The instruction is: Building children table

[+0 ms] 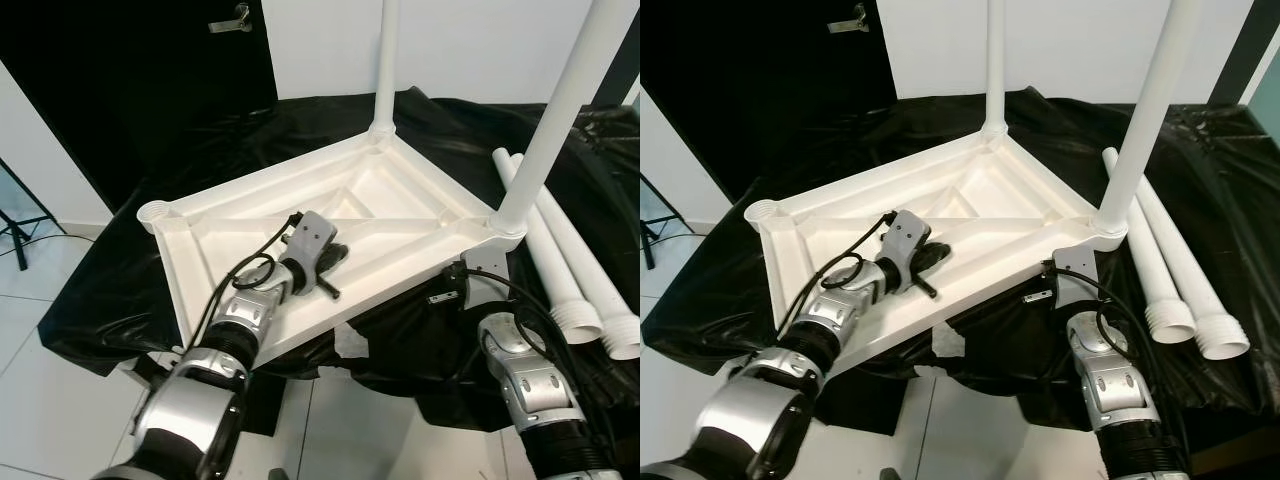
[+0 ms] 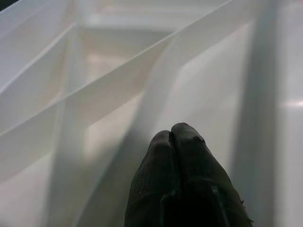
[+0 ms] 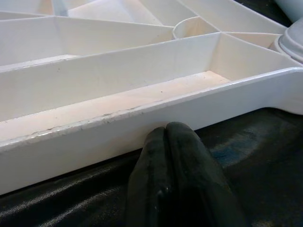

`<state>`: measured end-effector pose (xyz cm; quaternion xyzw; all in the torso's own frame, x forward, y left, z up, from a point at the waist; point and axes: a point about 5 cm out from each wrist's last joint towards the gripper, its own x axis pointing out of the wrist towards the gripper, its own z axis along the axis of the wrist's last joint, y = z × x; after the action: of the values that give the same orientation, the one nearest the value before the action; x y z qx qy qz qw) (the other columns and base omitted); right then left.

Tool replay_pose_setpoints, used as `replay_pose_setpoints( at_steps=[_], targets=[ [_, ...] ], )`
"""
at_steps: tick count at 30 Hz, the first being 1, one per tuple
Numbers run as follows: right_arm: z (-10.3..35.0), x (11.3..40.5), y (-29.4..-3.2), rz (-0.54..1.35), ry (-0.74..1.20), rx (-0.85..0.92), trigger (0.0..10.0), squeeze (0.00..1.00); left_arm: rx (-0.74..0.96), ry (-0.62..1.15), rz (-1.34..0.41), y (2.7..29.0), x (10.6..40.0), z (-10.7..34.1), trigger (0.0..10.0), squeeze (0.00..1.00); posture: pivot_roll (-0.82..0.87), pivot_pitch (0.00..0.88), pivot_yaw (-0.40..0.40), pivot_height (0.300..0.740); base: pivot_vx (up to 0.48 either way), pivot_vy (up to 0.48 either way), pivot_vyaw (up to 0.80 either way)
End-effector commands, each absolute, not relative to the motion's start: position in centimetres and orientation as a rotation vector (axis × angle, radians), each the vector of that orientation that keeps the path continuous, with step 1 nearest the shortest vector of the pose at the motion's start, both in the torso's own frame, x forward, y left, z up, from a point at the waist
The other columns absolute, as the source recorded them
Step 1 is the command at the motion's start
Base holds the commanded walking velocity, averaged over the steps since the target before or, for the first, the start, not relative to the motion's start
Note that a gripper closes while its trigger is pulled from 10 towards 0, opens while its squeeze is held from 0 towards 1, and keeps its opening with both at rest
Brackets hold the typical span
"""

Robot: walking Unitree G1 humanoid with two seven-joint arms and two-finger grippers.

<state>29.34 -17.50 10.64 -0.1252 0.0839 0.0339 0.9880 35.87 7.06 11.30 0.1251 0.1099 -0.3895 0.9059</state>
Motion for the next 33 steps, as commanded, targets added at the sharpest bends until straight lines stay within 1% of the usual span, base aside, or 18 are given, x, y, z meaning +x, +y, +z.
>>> replay_pose_setpoints(
  at_steps=[1,2,3,4,6,7,8,9,12,13,16,20,21,22,25,28,31,33],
  targets=[
    [10.2,29.4,-16.9,0.084,0.19,-0.24,10.0,0.0,0.276,0.311,-0.844,7.3,35.2,10.0,10.0,0.0,-0.11,0.0,0.041,0.74,0.0,0.0,0.0],
    [10.0,29.4,-16.4,0.093,0.191,-0.232,10.0,0.0,0.261,0.386,-1.027,6.8,33.7,9.0,10.0,0.0,-0.12,0.0,0.046,0.74,0.0,0.0,0.0],
    [10.0,29.4,-16.3,0.096,0.193,-0.231,10.0,0.0,0.251,0.409,-1.092,6.7,33.1,8.7,10.0,0.0,-0.12,0.0,0.046,0.74,0.0,0.0,0.0],
    [10.0,29.4,-16.3,0.096,0.193,-0.231,10.0,0.0,0.251,0.409,-1.092,6.7,33.1,8.7,10.0,0.0,-0.12,0.0,0.046,0.74,0.0,0.0,0.0],
    [9.9,29.5,-16.1,0.102,0.194,-0.231,10.0,0.0,0.284,0.446,-1.187,6.6,32.2,7.9,10.0,0.0,-0.12,0.0,0.051,0.74,0.0,0.0,0.0],
    [9.9,29.5,-16.1,0.102,0.194,-0.231,10.0,0.0,0.284,0.446,-1.187,6.6,32.2,7.9,10.0,0.0,-0.12,0.0,0.051,0.74,0.0,0.0,0.0],
    [9.9,29.7,-16.2,0.103,0.194,-0.236,10.0,0.0,0.298,0.462,-1.225,6.5,31.8,7.6,10.0,0.0,-0.13,0.0,0.054,0.74,0.0,0.0,0.0],
    [10.0,30.3,-16.4,0.102,0.189,-0.254,10.0,0.0,0.294,0.466,-1.287,6.0,31.4,7.6,10.0,0.0,-0.13,0.0,0.059,0.74,0.0,0.0,0.0],
    [10.6,31.8,-17.3,0.092,0.172,-0.31,10.0,0.0,0.263,0.448,-1.383,4.8,30.8,8.1,10.0,0.0,-0.14,0.0,0.064,0.74,0.0,0.0,0.0],
    [10.6,31.8,-17.3,0.092,0.172,-0.31,10.0,0.0,0.263,0.448,-1.383,4.8,30.8,8.1,10.0,0.0,-0.14,0.0,0.064,0.74,0.0,0.0,0.0],
    [11.8,33.7,-18.3,0.068,0.135,-0.359,10.0,0.0,0.255,0.417,-1.421,3.8,30.7,8.7,10.0,0.0,-0.14,0.0,0.066,0.74,0.0,0.0,0.0],
    [12.1,34.0,-18.4,0.064,0.13,-0.362,10.0,0.0,0.256,0.414,-1.424,3.6,30.6,8.8,10.0,0.0,-0.14,0.0,0.066,0.74,0.0,0.0,0.0],
    [12.8,34.7,-18.4,0.06,0.114,-0.363,10.0,0.0,0.255,0.39,-1.426,3.2,30.5,9.0,10.0,0.0,-0.13,0.0,0.062,0.74,0.0,0.0,0.0],
    [12.8,34.7,-18.4,0.06,0.114,-0.363,10.0,0.0,0.255,0.39,-1.426,3.2,30.5,9.0,10.0,0.0,-0.13,0.0,0.062,0.74,0.0,0.0,0.0],
    [13.9,35.4,-17.8,0.052,0.068,-0.335,10.0,0.0,0.185,0.289,-1.358,2.1,30.8,9.8,10.0,0.0,-0.12,0.0,0.055,0.74,0.0,0.0,0.0],
    [13.7,35.2,-17.5,0.049,0.056,-0.324,10.0,0.0,0.154,0.256,-1.334,2.0,30.9,10.1,10.0,0.0,-0.12,0.0,0.054,0.74,0.0,0.0,0.0],
    [13.3,33.7,-16.4,0.02,-0.004,-0.28,10.0,0.0,0.016,0.177,-1.275,1.9,31.1,11.1,10.0,0.0,-0.12,0.0,0.054,0.74,0.0,0.0,0.0],
    [13.0,33.1,-16.1,0.017,-0.005,-0.263,10.0,0.0,-0.006,0.168,-1.275,1.8,31.0,11.2,10.0,0.0,-0.12,0.0,0.055,0.74,0.0,0.0,0.0]
  ],
)
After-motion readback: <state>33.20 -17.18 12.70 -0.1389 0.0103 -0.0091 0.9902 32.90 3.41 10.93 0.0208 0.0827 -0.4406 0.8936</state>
